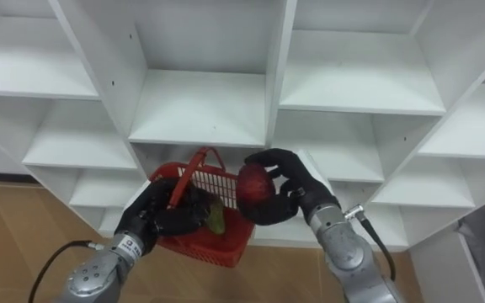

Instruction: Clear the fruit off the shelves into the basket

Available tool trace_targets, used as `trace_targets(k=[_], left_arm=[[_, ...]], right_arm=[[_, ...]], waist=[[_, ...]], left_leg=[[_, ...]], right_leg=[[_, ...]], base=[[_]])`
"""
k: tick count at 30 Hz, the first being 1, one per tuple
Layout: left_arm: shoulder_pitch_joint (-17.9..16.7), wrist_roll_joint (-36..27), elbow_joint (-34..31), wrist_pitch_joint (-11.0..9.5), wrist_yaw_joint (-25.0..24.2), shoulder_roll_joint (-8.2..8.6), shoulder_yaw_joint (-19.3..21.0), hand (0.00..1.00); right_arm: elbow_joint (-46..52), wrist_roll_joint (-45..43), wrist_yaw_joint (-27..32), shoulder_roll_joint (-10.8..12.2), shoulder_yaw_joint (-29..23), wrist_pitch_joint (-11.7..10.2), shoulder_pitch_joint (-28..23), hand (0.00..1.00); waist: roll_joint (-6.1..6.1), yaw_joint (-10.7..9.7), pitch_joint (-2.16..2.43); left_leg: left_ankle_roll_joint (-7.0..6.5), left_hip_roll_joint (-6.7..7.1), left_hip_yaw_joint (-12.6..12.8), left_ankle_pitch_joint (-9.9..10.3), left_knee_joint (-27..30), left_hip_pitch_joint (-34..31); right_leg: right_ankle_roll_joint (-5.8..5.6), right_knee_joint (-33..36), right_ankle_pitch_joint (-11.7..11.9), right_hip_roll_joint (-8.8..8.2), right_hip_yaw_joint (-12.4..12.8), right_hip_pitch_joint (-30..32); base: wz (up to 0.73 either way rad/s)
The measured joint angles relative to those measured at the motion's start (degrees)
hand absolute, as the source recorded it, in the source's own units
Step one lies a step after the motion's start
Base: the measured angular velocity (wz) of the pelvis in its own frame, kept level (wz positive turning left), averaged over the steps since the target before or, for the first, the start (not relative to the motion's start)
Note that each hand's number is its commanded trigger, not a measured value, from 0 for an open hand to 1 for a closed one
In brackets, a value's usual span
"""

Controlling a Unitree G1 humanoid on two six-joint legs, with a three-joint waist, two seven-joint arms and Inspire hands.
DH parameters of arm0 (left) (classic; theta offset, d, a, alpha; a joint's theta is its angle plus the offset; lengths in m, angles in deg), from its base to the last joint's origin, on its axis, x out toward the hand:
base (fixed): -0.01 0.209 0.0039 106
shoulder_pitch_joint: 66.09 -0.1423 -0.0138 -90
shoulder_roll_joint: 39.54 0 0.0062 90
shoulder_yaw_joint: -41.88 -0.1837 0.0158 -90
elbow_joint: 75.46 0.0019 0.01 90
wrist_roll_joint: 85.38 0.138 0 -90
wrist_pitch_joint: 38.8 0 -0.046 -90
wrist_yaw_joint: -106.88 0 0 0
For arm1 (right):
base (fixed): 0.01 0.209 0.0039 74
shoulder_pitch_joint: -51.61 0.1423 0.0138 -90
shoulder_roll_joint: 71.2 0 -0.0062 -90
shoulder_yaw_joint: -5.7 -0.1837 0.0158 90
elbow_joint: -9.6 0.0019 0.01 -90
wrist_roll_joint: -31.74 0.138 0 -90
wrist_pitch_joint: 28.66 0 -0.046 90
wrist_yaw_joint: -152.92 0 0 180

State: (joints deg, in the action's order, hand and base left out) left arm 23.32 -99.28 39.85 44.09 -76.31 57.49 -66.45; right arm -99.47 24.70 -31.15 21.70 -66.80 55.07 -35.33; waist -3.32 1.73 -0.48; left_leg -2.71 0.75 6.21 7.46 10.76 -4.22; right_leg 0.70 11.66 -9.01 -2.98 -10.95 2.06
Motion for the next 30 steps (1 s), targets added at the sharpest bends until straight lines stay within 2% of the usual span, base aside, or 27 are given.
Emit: trace_targets(k=[6,12,30], left_arm=[[0.0,0.5,0.0,0.0,-0.2,0.13,0.1,1.0],[0.0,0.9,0.0,0.0,0.4,-0.01,0.2,1.0],[-0.1,1.1,0.0,0.0,0.3,0.0,0.1,1.0]], right_arm=[[1.0,-1.2,-3.0,0.8,2.1,0.1,0.0,1.0],[1.3,-1.3,-3.6,1.9,2.2,0.8,0.0,1.0],[1.8,-1.6,-4.2,2.0,2.6,0.9,-0.1,1.0]], waist=[[-0.18,0.3,0.0],[-0.2,0.3,-0.06],[-0.32,0.2,-0.25]], left_leg=[[0.04,-0.01,0.0,0.1,0.0,0.0],[0.04,-0.02,-0.1,0.1,0.0,0.0],[0.25,-0.03,-0.1,0.3,-0.6,-0.1]], right_leg=[[0.0,0.0,0.0,0.01,0.1,-0.1],[0.0,0.0,0.0,0.01,0.0,-0.1],[-0.04,-0.9,0.0,0.2,-0.1,0.0]], base=[[0.0],[0.0],[0.0]])
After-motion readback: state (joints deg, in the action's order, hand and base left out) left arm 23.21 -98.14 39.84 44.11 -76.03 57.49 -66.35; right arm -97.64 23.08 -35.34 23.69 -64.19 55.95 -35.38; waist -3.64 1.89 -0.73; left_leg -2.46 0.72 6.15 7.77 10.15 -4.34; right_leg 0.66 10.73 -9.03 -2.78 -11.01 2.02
